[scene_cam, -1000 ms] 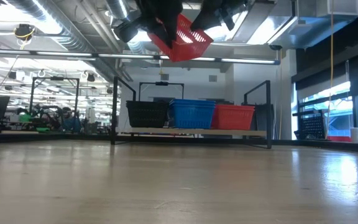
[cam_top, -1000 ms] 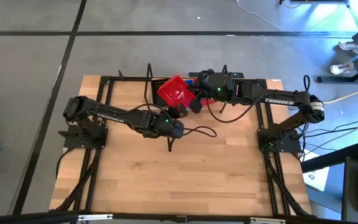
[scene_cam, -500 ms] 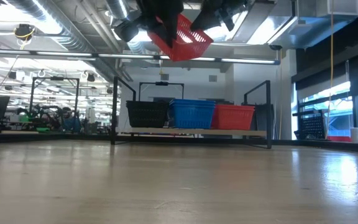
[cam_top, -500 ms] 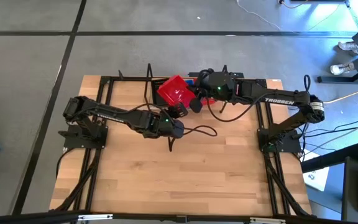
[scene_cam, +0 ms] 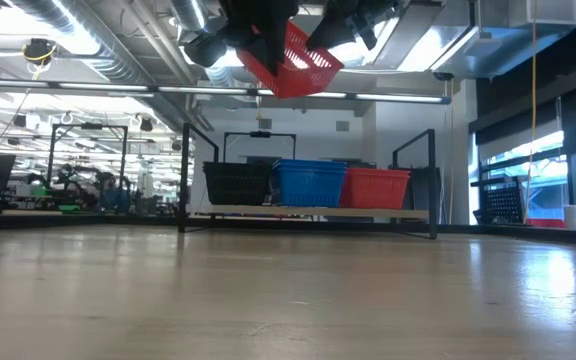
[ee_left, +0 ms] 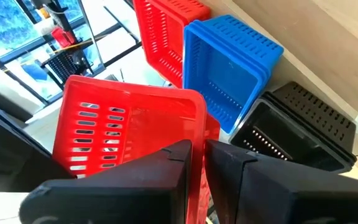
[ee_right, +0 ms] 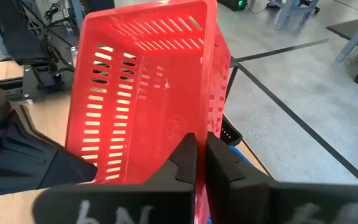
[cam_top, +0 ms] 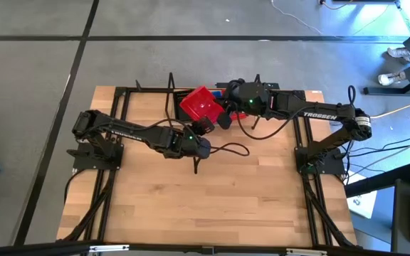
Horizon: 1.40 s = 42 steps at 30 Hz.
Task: Stack baskets on shelf by color
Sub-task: Stack the red bin on top of the red bin on the shelf
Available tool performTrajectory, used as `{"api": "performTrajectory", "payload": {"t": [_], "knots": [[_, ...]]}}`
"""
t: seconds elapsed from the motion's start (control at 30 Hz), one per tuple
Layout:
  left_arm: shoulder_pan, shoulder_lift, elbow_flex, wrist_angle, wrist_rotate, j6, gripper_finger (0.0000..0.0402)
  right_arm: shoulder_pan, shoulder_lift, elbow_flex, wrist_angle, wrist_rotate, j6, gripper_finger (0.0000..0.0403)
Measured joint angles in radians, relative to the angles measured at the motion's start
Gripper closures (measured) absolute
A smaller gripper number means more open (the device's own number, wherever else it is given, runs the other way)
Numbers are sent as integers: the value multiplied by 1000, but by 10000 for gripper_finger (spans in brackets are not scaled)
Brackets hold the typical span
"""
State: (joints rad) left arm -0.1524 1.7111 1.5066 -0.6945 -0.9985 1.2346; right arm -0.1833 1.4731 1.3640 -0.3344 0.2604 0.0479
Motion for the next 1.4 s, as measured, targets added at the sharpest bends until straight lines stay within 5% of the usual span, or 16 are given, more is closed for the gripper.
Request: {"api": "performTrajectory", "payload": {"t": [0.3,0.9,1.4], "knots": [[2,0,1,26,87,10,372,1,0,-2,-6,-5,-4,396],[1,0,1,39,81,30,372,0,-4,-2,-1,-10,-5,396],[3,0,1,37,-82,32,372,-12,-4,0,7,12,-1,396]]}}
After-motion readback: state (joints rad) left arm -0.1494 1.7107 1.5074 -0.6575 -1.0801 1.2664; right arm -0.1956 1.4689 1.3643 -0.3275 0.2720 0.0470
